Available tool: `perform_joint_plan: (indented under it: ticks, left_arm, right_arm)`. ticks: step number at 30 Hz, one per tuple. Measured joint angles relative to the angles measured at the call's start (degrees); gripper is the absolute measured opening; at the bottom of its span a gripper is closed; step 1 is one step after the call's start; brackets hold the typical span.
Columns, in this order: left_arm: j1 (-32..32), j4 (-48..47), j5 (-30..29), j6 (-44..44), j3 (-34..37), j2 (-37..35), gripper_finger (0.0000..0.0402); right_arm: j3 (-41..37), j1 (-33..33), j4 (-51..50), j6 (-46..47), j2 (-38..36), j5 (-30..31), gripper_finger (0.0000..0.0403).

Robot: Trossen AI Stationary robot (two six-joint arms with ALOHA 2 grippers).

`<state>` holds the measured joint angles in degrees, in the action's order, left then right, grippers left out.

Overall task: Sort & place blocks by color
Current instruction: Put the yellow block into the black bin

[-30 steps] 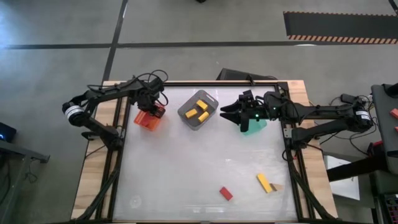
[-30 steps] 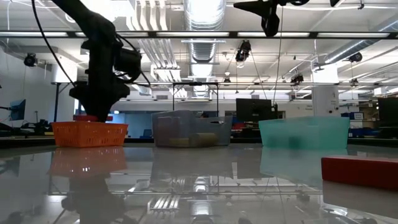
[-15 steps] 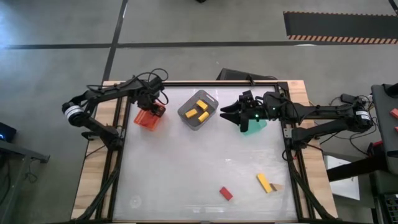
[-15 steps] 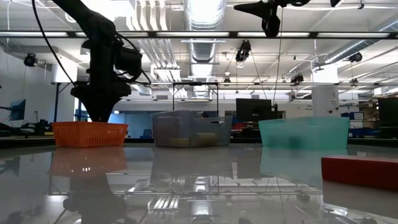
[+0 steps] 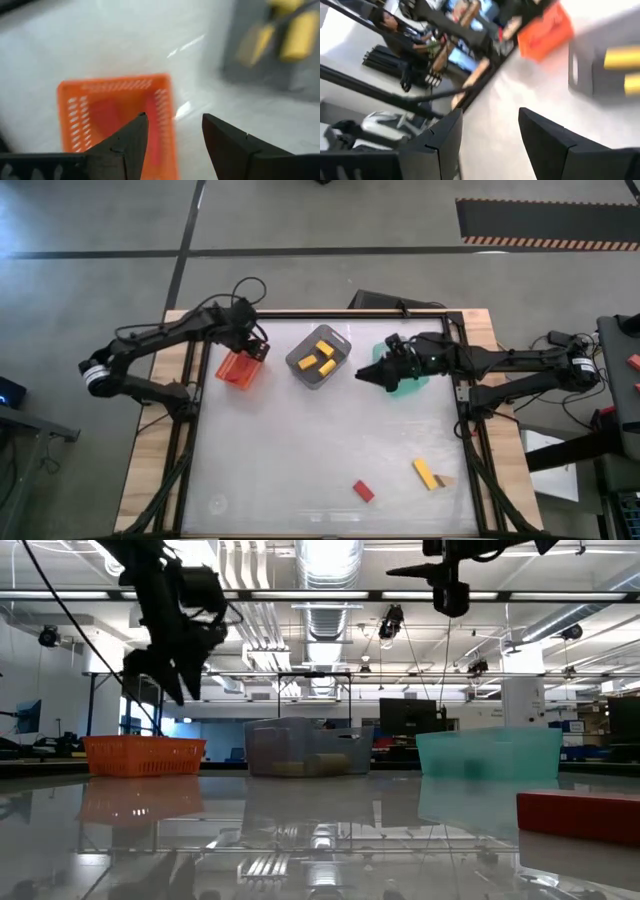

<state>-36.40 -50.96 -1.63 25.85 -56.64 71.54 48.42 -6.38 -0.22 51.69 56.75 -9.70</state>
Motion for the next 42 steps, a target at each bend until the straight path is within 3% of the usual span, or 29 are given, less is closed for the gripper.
perform_joint_plan:
  ticks: [11,22,33,42]
  left_arm:
    - [4.37,15.98,-0.02,0.95,0.0,-9.01,0.0171]
    - [4.37,30.92,-0.11,0.82,0.0,-12.77,0.0171]
    - [4.35,32.99,-0.22,0.78,0.71,-11.76,0.0171]
    - [4.26,32.96,-0.22,0.78,1.3,-10.81,0.0171]
  right_arm:
    - [0.0,6.01,-18.83,17.67,0.0,-7.18,0.0185]
    - [0.0,19.59,-38.89,31.78,1.4,-7.91,0.0185]
    - [0.0,31.78,-43.93,40.82,12.43,-15.17,0.0185]
    - [0.0,33.52,-44.45,37.82,20.99,-15.26,0.0185]
